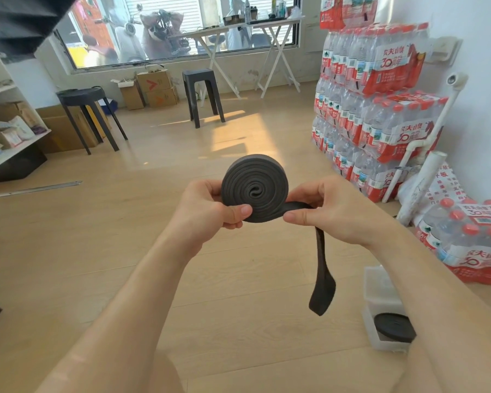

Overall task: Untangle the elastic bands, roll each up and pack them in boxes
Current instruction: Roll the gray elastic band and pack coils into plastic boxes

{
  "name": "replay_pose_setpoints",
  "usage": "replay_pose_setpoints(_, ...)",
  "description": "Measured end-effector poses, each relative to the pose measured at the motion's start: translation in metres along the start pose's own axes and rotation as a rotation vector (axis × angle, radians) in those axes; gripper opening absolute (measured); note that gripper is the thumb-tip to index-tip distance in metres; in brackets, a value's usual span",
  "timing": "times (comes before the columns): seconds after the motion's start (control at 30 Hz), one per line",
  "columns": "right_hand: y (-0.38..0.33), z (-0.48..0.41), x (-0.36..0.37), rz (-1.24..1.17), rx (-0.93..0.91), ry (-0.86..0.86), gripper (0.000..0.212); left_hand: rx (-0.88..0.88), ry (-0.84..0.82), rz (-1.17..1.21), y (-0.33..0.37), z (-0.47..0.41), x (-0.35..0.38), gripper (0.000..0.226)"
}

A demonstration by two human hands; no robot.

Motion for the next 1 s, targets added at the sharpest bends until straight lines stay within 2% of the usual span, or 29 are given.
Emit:
replay_pose_setpoints(0.3,-0.002,0.004,0.002,-0.034,-0.009,0.002,0.043,-0.011,-0.045,-0.193,-0.002,-0.001,0.001,0.022)
replay_pose_setpoints(0.63,0.003,0.002,0.016,-0.031,0.040,0.002,0.020,0.035,-0.016,-0.428,0.003,0.000,0.000,0.021)
replay_pose_setpoints(0.7,0.003,0.000,0.013,-0.070,0.033,0.061,0.017,0.042,0.009,-0.349,0.003,0.000,-0.001,0.025)
replay_pose_setpoints(0.83,0.004,0.000,0.004,-0.342,0.041,0.180,0.015,0.012,0.042,0.197,-0.003,0.001,0.003,0.043)
replay_pose_setpoints(0.9,0.004,-0.001,0.005,-0.445,0.042,0.210,0.010,0.006,0.038,0.321,-0.004,0.002,0.014,0.038)
replay_pose_setpoints(1.0,0.005,-0.003,0.010,-0.480,0.052,0.202,0.010,0.028,0.108,0.337,-0.004,0.003,0.016,0.023)
Point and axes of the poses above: each hand's wrist, its own z-axis away from the middle knuckle, its own x-axis out of the palm, y = z × x, the point moved 10 cm from there along -z, towards the middle knuckle, and after that the axes turned 3 degrees about x, right-handed, at the moved point
